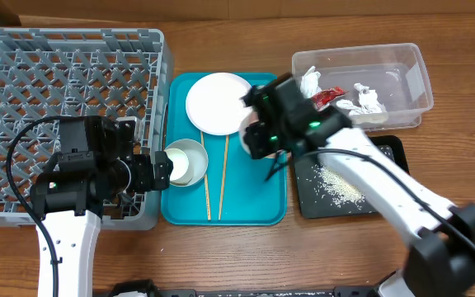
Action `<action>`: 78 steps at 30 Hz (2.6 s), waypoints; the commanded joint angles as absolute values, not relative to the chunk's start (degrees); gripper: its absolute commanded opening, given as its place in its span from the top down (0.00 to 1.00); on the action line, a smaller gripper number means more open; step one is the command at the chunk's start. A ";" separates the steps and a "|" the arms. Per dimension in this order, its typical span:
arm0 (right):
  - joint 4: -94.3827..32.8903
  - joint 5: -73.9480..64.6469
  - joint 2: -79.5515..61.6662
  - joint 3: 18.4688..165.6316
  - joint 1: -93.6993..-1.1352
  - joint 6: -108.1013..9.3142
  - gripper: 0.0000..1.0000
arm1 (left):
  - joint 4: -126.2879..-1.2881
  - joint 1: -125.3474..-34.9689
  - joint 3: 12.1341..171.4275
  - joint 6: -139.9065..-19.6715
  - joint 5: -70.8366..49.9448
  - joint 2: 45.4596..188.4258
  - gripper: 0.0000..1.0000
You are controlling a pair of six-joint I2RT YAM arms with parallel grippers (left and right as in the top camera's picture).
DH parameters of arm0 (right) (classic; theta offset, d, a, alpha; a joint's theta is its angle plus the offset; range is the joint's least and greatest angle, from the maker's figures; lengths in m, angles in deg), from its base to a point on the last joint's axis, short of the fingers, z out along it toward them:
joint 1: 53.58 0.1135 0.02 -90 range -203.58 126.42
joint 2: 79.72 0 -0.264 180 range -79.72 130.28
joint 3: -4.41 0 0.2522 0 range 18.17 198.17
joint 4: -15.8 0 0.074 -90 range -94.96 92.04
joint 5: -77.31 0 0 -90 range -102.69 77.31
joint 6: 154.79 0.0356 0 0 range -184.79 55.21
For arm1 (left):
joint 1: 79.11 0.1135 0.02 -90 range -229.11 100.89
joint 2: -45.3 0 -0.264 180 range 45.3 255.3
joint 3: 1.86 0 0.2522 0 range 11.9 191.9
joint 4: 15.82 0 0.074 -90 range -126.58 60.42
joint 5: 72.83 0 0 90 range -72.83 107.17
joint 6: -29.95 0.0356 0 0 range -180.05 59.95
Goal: Sort waste into correct bins and load items into the dishwasher
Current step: 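Set the empty pink bowl back on the teal tray, then grasp the white paper cup from the white bowl with the right gripper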
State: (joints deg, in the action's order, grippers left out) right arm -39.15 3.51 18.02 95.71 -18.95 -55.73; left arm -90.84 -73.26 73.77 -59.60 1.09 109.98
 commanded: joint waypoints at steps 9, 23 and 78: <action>-33.99 -1.08 28.14 95.38 -13.22 -56.30 0.84 | -90.62 -73.50 75.06 -58.29 1.29 110.18 0.00; -46.91 0.13 26.08 104.32 -14.40 -56.30 0.66 | -89.76 -73.52 75.06 -58.34 -0.41 110.18 0.00; -40.33 -1.10 35.33 114.97 -4.04 -49.28 0.46 | -98.33 -58.84 78.93 -73.40 12.66 113.15 0.00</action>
State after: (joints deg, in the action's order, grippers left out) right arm -41.18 2.66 33.73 113.92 -4.94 -52.19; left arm -98.42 -59.12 77.60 -72.17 14.12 114.02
